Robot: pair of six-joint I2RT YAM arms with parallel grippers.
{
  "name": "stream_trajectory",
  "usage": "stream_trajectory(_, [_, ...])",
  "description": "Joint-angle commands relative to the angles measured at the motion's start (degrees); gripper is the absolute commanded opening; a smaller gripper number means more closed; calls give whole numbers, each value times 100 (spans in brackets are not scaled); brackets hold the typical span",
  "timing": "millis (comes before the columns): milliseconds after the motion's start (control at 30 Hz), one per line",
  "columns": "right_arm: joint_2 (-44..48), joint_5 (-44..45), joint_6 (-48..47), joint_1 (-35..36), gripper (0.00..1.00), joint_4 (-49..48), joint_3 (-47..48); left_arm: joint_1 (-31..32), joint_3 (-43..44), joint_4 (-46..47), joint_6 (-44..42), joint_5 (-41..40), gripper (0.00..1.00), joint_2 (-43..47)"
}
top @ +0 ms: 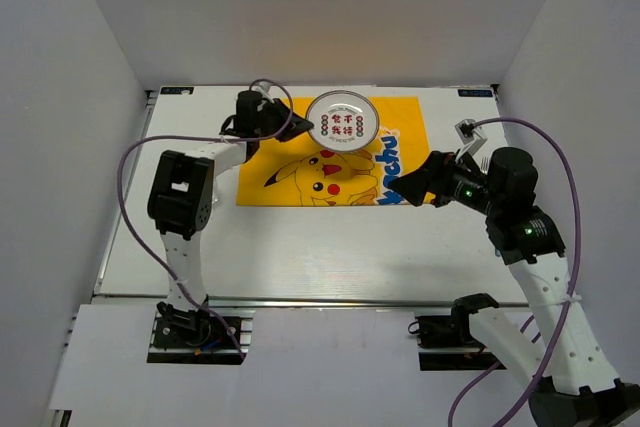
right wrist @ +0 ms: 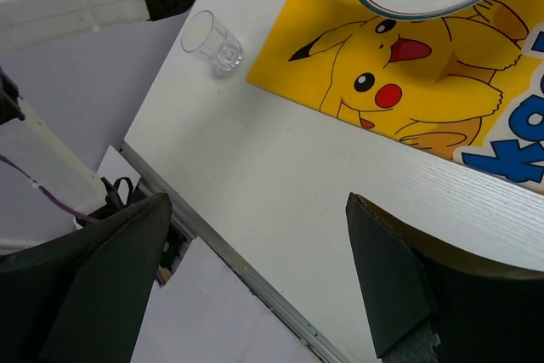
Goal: Set the dinner table for one person
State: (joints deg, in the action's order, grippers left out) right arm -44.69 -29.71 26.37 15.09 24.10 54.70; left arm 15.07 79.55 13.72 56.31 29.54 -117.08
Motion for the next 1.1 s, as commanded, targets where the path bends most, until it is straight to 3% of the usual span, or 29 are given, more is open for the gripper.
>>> stream_trajectory(0, [144, 150, -88, 2, 89, 113, 173, 65, 465, 35, -41, -167, 0, -157])
stream_trajectory(400, [285, 106, -246, 2, 89, 280, 208, 172, 536, -247, -253, -405, 0, -878])
stream_trajectory(767, [285, 98, -255, -24, 89, 271, 129, 224, 176, -194, -253, -326, 0, -729])
stream_trajectory(1033, [320, 19, -229, -6, 89, 253, 103, 277, 17, -668, -332, -677, 0, -403])
stream_trajectory(1067, [329, 10, -238, -6, 89, 236, 111, 277, 17, -677, -384, -660, 7, -412])
